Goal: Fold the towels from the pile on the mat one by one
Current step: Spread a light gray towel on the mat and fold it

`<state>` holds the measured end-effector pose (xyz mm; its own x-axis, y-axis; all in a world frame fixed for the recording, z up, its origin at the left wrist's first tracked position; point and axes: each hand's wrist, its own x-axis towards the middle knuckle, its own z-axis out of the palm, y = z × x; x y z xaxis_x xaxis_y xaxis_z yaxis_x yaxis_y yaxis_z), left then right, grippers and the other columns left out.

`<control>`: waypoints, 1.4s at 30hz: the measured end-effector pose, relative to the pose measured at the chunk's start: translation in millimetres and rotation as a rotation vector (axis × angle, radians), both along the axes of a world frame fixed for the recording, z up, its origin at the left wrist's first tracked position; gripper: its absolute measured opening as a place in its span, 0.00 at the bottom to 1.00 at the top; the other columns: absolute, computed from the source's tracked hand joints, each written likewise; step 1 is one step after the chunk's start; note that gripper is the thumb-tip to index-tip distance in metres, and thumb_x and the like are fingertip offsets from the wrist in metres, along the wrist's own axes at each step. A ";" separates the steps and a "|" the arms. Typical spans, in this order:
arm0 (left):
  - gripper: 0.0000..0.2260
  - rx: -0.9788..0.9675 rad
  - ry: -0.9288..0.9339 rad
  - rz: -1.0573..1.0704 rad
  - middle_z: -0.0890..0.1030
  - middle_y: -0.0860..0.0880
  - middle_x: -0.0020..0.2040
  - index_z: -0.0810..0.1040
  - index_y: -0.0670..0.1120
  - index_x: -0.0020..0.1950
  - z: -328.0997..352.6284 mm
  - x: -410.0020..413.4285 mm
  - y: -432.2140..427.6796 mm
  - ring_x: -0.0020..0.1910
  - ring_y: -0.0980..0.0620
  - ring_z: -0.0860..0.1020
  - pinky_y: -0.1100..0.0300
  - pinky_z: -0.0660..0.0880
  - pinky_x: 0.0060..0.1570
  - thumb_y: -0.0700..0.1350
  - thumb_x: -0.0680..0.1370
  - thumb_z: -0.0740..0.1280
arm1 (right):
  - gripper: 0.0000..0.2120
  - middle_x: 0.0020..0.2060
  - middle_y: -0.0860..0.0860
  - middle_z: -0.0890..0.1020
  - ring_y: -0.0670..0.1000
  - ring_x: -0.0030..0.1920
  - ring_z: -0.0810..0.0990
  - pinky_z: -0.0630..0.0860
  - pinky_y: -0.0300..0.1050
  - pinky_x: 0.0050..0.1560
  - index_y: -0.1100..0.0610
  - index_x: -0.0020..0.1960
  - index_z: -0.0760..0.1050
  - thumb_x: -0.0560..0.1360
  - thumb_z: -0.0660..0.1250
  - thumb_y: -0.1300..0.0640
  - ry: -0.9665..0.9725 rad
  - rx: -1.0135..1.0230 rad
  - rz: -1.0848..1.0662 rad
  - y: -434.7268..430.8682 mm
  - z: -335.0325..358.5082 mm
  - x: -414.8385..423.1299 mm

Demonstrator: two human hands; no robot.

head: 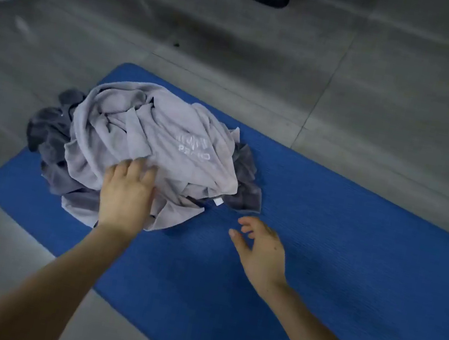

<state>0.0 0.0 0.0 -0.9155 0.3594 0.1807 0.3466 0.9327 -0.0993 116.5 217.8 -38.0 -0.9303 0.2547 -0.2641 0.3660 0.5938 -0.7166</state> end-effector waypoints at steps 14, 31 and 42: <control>0.09 -0.183 0.200 -0.554 0.70 0.49 0.21 0.73 0.47 0.23 49.7 -34.8 56.1 0.21 0.49 0.69 0.61 0.58 0.31 0.35 0.55 0.70 | 0.13 0.49 0.35 0.76 0.38 0.53 0.73 0.68 0.30 0.51 0.38 0.55 0.71 0.72 0.69 0.46 0.292 -0.184 0.027 26.5 -46.3 -20.9; 0.06 0.520 -0.443 -0.923 0.84 0.57 0.42 0.84 0.55 0.46 144.3 157.3 321.9 0.39 0.64 0.77 0.71 0.69 0.40 0.54 0.73 0.69 | 0.25 0.56 0.46 0.81 0.46 0.58 0.79 0.74 0.42 0.59 0.50 0.65 0.70 0.71 0.71 0.63 0.534 -0.480 -0.363 177.3 120.6 168.7; 0.06 0.940 -0.970 -0.926 0.81 0.55 0.37 0.83 0.44 0.47 152.4 309.9 498.5 0.32 0.67 0.76 0.72 0.73 0.42 0.40 0.71 0.73 | 0.06 0.42 0.55 0.85 0.50 0.44 0.84 0.78 0.37 0.43 0.55 0.47 0.79 0.76 0.65 0.65 0.795 -0.422 -0.705 337.2 157.8 351.7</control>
